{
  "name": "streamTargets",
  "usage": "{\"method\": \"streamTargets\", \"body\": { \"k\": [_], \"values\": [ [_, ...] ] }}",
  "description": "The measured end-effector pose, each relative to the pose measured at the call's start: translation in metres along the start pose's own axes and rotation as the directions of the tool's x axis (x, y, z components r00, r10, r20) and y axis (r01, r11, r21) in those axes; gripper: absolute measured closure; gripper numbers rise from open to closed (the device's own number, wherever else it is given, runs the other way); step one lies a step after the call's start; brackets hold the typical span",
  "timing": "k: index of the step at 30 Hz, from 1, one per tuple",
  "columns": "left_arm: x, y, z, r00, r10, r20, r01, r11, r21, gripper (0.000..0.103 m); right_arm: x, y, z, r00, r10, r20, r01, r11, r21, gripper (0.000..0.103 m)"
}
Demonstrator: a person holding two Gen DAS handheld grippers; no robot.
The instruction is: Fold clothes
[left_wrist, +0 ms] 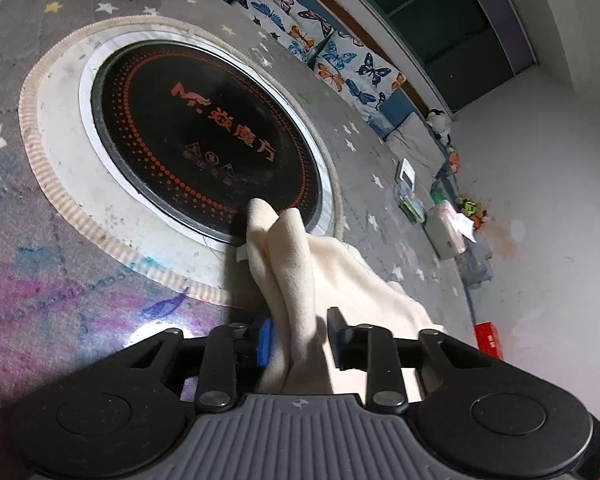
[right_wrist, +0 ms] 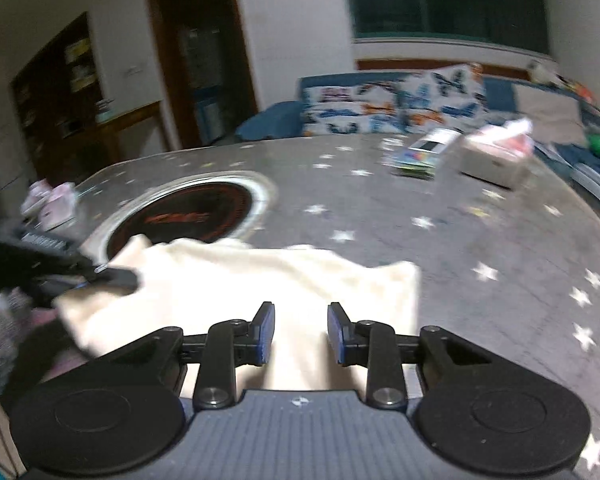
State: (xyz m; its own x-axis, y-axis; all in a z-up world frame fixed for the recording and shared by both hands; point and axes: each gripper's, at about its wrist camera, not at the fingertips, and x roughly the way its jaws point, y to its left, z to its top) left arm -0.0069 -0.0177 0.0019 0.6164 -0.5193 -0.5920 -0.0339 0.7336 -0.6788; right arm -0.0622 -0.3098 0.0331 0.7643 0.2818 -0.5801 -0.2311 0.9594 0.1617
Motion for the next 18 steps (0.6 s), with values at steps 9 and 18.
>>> {"method": "streamTargets", "body": {
  "k": [9, 18],
  "values": [
    [0.000, -0.023, -0.011, 0.994, 0.092, 0.051, -0.100, 0.978, 0.182, 0.082, 0.019, -0.048, 0.002, 0.996, -0.093, -0.002, 0.092, 0.985, 0.146, 0.071],
    [0.004, -0.039, -0.015, 0.983, 0.172, 0.064, -0.182, 0.949, 0.259, 0.082, 0.041, -0.065, 0.004, 0.997, -0.075, -0.024, 0.079, 0.979, 0.187, 0.071]
  ]
}}
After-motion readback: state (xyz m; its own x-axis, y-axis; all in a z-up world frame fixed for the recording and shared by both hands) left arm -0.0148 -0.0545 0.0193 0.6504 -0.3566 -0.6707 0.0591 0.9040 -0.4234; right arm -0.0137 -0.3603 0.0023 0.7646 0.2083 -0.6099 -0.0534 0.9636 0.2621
